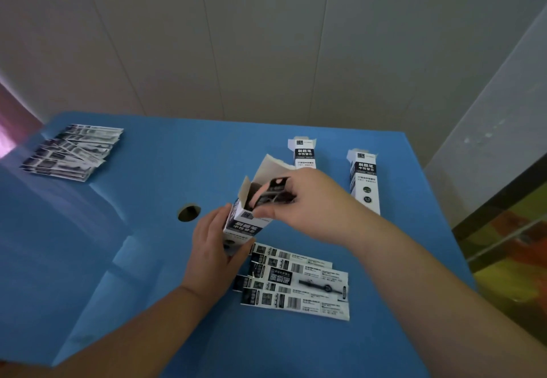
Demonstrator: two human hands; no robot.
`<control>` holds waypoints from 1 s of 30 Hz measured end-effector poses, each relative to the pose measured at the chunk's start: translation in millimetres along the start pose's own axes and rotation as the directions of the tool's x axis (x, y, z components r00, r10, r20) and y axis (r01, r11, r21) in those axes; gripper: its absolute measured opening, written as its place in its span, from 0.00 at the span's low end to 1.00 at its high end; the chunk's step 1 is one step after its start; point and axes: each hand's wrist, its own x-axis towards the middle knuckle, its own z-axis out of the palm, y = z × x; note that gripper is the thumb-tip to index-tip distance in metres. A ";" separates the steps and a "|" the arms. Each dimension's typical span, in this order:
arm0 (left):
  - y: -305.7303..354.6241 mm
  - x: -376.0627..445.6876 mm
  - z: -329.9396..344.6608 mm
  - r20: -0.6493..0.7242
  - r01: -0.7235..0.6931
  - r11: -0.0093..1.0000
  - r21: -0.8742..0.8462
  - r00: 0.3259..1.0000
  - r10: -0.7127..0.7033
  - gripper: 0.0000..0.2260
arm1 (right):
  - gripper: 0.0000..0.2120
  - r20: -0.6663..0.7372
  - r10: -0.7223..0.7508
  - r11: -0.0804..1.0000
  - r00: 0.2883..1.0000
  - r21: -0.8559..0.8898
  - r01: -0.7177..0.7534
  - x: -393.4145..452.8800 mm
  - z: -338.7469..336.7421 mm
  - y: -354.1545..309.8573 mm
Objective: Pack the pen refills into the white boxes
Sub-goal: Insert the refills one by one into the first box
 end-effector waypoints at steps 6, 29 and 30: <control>1.1 0.9 0.1 -0.017 0.027 0.999 -0.021 0.999 -0.028 0.32 | 0.07 -0.049 -0.064 0.998 0.997 -0.028 0.063 -7.4 -12.6 -5.0; 1.3 1.2 0.3 0.022 -0.030 0.999 0.028 0.999 0.030 0.31 | 0.16 0.117 0.014 0.952 0.993 -0.307 0.023 -14.2 5.3 -20.9; 1.0 1.6 0.1 0.017 -0.019 0.999 0.029 1.000 0.019 0.30 | 0.17 0.095 -0.001 0.945 0.995 -0.327 0.032 -14.9 7.0 -21.4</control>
